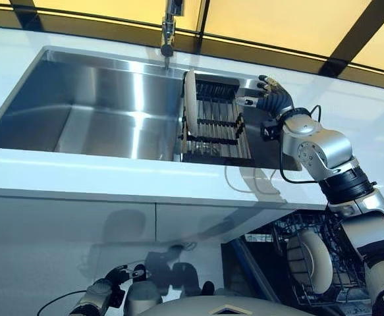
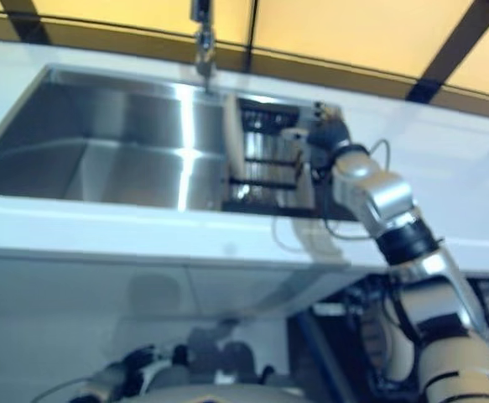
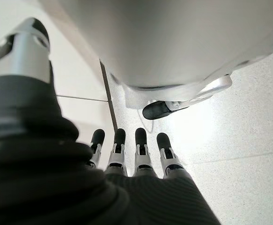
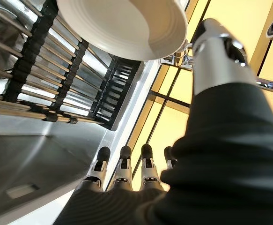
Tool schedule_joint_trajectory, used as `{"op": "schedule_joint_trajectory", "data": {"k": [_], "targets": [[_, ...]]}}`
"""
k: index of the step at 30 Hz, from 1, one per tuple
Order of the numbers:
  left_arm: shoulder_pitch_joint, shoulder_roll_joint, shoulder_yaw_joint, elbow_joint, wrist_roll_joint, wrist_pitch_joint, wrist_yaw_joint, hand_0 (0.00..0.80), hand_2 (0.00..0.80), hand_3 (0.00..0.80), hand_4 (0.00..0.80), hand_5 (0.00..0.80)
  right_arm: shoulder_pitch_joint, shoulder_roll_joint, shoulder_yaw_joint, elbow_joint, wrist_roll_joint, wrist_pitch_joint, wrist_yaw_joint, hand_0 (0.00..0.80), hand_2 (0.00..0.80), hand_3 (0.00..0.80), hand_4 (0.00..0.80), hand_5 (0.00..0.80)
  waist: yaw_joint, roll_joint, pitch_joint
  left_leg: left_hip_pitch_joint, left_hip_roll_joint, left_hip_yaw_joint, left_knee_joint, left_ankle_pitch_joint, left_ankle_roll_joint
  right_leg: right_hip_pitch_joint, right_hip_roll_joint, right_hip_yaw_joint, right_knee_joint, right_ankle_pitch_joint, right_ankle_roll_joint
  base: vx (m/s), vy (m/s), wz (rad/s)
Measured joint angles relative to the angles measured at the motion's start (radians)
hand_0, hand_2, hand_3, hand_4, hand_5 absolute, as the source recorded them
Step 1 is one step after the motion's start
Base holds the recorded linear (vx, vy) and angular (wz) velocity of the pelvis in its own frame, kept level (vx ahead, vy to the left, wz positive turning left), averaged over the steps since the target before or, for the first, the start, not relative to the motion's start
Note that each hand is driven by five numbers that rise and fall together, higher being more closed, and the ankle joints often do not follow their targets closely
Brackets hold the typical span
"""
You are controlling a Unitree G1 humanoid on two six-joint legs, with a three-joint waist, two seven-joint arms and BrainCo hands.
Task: Take plates into dishwasher
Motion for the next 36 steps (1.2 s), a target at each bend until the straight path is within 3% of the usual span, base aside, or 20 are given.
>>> {"op": "schedule_joint_trajectory", "data": {"k": [9,13,18,22,27,36], "targets": [[0.001,0.015,0.001,-0.002,-0.012,0.017,0.001,0.000,0.000,0.000,0.000,0.000,-0.027,0.011,0.030,0.027,0.053,-0.005,-0.001,0.000,0.000,0.000,0.000,0.000,0.009,0.000,0.002,-0.001,-0.003,-0.023,0.000,0.003,0.002,0.004,-0.007,-0.007,0.031,0.000,0.000,-0.001,0.006,0.13],[-0.002,0.018,0.000,-0.009,-0.012,0.019,0.002,0.000,0.000,0.000,0.000,0.000,-0.027,0.031,0.031,0.030,0.101,-0.043,-0.053,0.000,0.000,0.000,0.000,0.000,0.026,0.005,0.006,0.000,-0.004,-0.036,0.000,0.003,0.004,0.004,-0.008,-0.008,0.045,0.000,0.000,-0.012,0.010,0.10],[-0.004,0.018,-0.014,-0.021,-0.032,0.023,0.013,0.000,0.000,0.000,0.000,0.000,-0.023,0.150,0.031,0.021,0.115,-0.111,-0.193,0.000,0.000,0.000,0.000,0.000,0.027,0.017,0.014,0.001,-0.008,-0.043,0.000,0.006,0.008,0.004,-0.013,-0.008,0.057,0.000,0.000,-0.013,0.055,0.05],[-0.006,0.006,-0.028,-0.047,-0.047,0.026,0.027,0.000,0.000,0.000,0.000,0.000,0.022,0.248,0.035,0.014,0.097,-0.127,-0.275,0.000,0.000,0.000,0.000,0.000,0.028,0.029,0.023,0.006,-0.014,-0.046,0.000,0.011,0.014,0.003,-0.019,-0.008,0.063,0.000,0.000,-0.007,0.021,0.03],[-0.007,-0.001,-0.036,-0.047,-0.051,0.028,0.032,0.000,0.000,0.000,0.000,0.000,0.059,0.270,0.073,0.019,0.072,-0.131,-0.327,0.000,0.000,0.000,0.000,0.000,0.029,0.049,0.031,0.001,-0.019,-0.043,0.000,0.015,0.020,0.002,-0.024,-0.008,0.060,0.000,0.000,0.000,0.000,0.00],[-0.008,-0.016,-0.044,-0.048,-0.074,0.026,0.042,0.000,0.000,0.000,0.000,0.000,0.071,0.310,0.074,0.063,0.054,-0.135,-0.395,0.000,0.000,0.000,0.000,0.000,0.030,0.051,0.009,-0.019,-0.022,-0.037,0.002,0.020,0.019,-0.002,-0.026,-0.008,0.037,-0.014,-0.005,0.000,0.013,0.00]]}}
